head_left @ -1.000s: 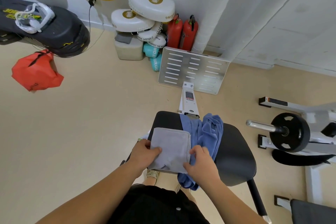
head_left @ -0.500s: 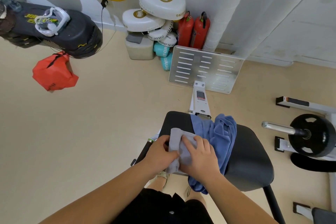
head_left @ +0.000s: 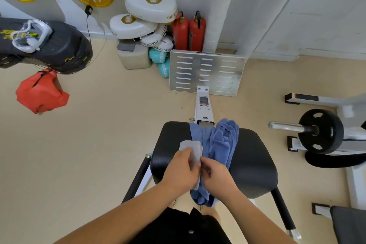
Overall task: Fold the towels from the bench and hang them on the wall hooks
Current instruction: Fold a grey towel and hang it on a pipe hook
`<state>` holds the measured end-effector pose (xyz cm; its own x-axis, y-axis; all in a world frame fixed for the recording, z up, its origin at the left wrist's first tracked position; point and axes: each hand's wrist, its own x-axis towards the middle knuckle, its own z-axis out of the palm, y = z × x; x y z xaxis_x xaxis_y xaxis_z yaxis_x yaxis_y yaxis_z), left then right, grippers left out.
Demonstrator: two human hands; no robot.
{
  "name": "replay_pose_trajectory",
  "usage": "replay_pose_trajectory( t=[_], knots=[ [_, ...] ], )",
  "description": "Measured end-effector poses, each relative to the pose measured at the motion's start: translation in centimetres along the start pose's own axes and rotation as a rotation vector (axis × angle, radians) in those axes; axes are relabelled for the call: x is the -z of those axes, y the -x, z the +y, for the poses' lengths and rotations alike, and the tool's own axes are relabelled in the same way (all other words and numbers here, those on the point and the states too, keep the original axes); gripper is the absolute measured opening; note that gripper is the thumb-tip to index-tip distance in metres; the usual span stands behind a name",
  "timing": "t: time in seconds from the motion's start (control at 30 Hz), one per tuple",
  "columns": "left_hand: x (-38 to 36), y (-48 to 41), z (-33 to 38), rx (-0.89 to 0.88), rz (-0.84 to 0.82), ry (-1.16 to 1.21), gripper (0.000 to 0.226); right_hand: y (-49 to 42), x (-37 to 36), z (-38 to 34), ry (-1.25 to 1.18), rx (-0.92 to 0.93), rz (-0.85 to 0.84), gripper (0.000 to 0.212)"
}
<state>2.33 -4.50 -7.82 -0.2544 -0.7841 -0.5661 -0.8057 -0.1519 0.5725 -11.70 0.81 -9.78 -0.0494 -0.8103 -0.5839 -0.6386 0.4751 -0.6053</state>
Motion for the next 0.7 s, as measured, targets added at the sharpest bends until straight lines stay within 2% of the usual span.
replay_pose_trajectory(
  t=[0.13,0.23,0.4,0.57,0.63,0.7],
  knots=[
    [-0.6,-0.9,-0.3,0.012,-0.009,-0.119,0.047,0.6,1.4,0.2,-0.15,-0.086,-0.09,0.064],
    [-0.4,-1.1,-1.1,0.051,0.076,-0.231,0.049,1.2,1.7,0.3,-0.157,-0.068,-0.139,0.074],
    [-2.2,-0.7,-1.6,0.043,0.099,-0.182,0.054,1.6,1.8,0.1,-0.128,-0.1,-0.225,0.067],
    [-2.8,-0.3,-2.3,0.024,-0.011,0.033,0.076,2.1,1.8,-0.2,-0.079,-0.093,-0.288,0.068],
    [-2.1,-0.3,-2.7,-0.006,-0.039,0.075,0.078,2.2,1.8,-0.8,-0.058,-0.108,-0.285,0.066],
    [-0.9,-0.1,-2.7,-0.08,-0.051,0.033,0.077,2.7,1.8,-1.6,-0.068,-0.146,-0.2,0.056]
  ],
)
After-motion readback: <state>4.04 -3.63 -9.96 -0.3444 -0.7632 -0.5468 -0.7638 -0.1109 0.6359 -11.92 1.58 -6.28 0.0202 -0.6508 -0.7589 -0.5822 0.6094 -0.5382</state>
